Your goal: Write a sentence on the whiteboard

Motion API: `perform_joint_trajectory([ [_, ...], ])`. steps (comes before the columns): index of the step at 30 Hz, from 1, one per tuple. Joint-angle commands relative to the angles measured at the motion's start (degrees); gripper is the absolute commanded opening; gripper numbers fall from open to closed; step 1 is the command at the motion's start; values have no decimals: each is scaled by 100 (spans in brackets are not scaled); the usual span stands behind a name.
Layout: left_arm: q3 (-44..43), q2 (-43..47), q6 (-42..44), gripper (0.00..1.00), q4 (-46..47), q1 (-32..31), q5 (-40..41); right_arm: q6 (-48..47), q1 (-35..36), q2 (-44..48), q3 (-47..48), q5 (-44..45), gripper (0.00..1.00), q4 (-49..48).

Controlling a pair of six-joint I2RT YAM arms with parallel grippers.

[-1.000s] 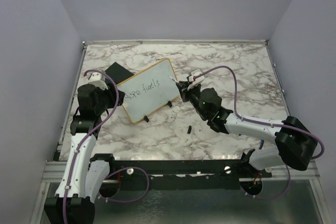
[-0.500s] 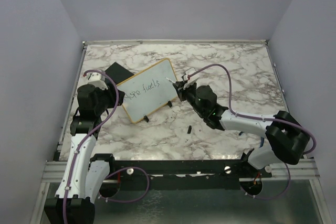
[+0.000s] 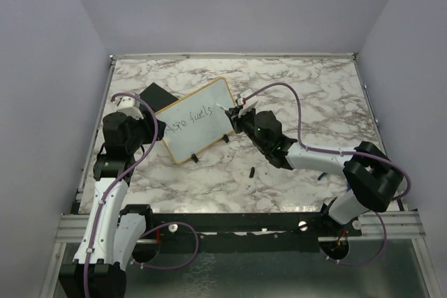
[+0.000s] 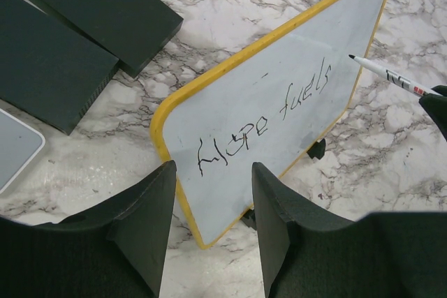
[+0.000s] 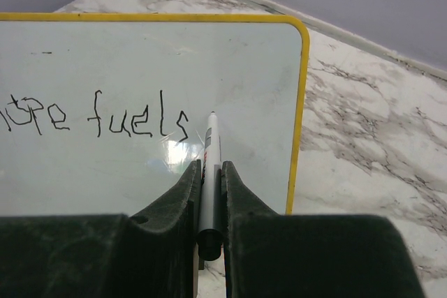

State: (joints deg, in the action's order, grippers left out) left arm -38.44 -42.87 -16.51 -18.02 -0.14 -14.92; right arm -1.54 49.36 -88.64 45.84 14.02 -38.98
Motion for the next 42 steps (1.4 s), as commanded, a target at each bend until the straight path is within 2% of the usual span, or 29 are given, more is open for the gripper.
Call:
perform_joint_trajectory([
  [1, 69, 23, 18, 49, 106, -38, 25, -35, -41, -107, 211, -71, 0, -100],
  [20, 71, 33, 16, 49, 108, -36, -4, -83, -41, -372, 408, -49, 0, -40],
  [42, 73, 73, 8, 49, 114, -38, -45, 137, -41, -151, -97, -92, 0, -50],
])
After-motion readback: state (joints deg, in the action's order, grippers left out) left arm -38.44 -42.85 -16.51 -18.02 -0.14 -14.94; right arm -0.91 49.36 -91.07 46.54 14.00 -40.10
